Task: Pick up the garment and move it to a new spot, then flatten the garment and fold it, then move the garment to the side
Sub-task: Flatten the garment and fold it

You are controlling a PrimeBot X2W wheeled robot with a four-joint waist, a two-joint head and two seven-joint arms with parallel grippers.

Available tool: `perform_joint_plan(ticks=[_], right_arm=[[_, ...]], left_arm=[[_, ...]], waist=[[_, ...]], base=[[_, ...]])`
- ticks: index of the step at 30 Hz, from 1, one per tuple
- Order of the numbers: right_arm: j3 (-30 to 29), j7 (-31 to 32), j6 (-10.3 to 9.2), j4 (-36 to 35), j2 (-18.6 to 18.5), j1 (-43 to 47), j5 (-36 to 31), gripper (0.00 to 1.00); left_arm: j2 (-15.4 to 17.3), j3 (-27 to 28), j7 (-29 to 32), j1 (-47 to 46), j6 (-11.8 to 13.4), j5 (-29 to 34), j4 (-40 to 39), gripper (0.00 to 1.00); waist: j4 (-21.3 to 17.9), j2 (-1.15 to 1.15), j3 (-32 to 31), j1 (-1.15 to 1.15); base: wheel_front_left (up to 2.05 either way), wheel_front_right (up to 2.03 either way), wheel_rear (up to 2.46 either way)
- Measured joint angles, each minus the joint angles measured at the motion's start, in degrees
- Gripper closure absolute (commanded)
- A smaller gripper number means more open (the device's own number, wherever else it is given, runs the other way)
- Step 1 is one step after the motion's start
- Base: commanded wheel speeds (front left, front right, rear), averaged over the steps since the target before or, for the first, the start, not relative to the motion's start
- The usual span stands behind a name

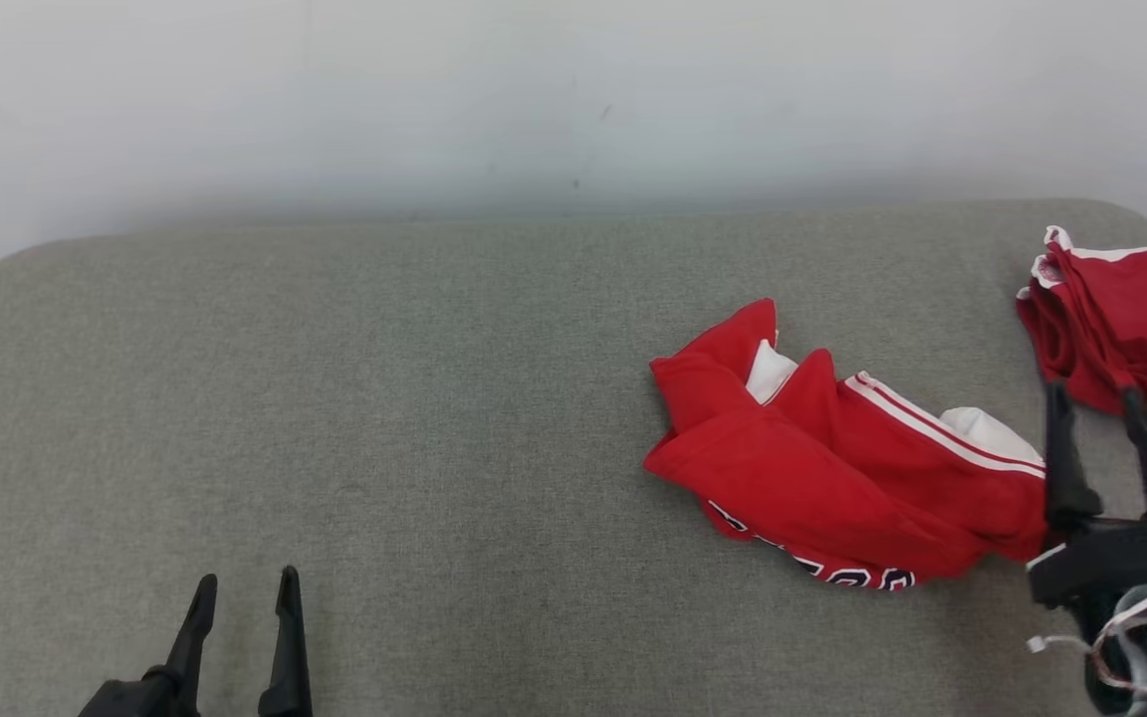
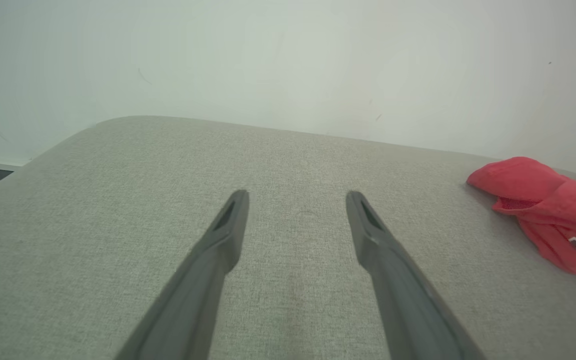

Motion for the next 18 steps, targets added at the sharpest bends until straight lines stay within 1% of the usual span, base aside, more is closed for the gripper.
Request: perform_joint_plan(ticks=[1, 2, 4, 5, 10, 14, 18], right_arm=[[-0.10, 0.00, 0.00, -2.20, 0.88, 1.03, -1.01, 0.00], [-0.10, 0.00, 0.00, -2.20, 0.88, 1.03, -1.01, 0.00], [1.04, 0.00, 0.00, -5.92, 2.52, 3.44, -2.83, 0.00], [2.18, 0.00, 0.00, -9.18, 3.47, 6.18, -4.61, 0.00], [3.34, 0.00, 0.00, -15.55, 6.44, 12.94, -6.11, 0.00], [4.54, 0.00, 0.00, -17.58, 7.65, 17.43, -7.50, 0.00], [4.57, 0.00, 0.00, -18.18, 8.79, 18.99, -7.64, 0.00]], left_arm=[[0.04, 0.04, 0.00, 0.01, 0.02, 0.10, -0.15, 0.00], [0.04, 0.04, 0.00, 0.01, 0.02, 0.10, -0.15, 0.00], [-0.03, -0.04, 0.00, 0.04, 0.11, 0.10, -0.47, 0.00], [0.00, -0.04, 0.00, 0.16, 0.31, 0.18, -0.63, 0.00], [-0.01, -0.19, 0.00, 0.78, 0.54, 0.22, -0.94, 0.00], [0.01, 0.60, 0.00, 0.93, 0.43, 0.37, -0.76, 0.00], [0.00, 1.01, 0.00, 0.90, 0.02, 0.67, -0.48, 0.00]], waist=[[-0.21, 0.00, -0.19, 0.00], [-0.21, 0.00, -0.19, 0.00], [-0.63, 0.00, -0.60, 0.00], [-1.02, 0.00, -1.04, 0.00], [-1.88, 0.00, -1.89, -0.01], [-2.53, 0.00, -2.09, 0.00], [-3.29, 0.00, -1.93, -0.01]], base=[[0.00, 0.00, 0.00], [0.00, 0.00, 0.00], [0.00, 0.00, 0.00], [0.00, 0.00, 0.00], [0.00, 0.00, 0.00], [0.00, 0.00, 0.00], [0.00, 0.00, 0.00]])
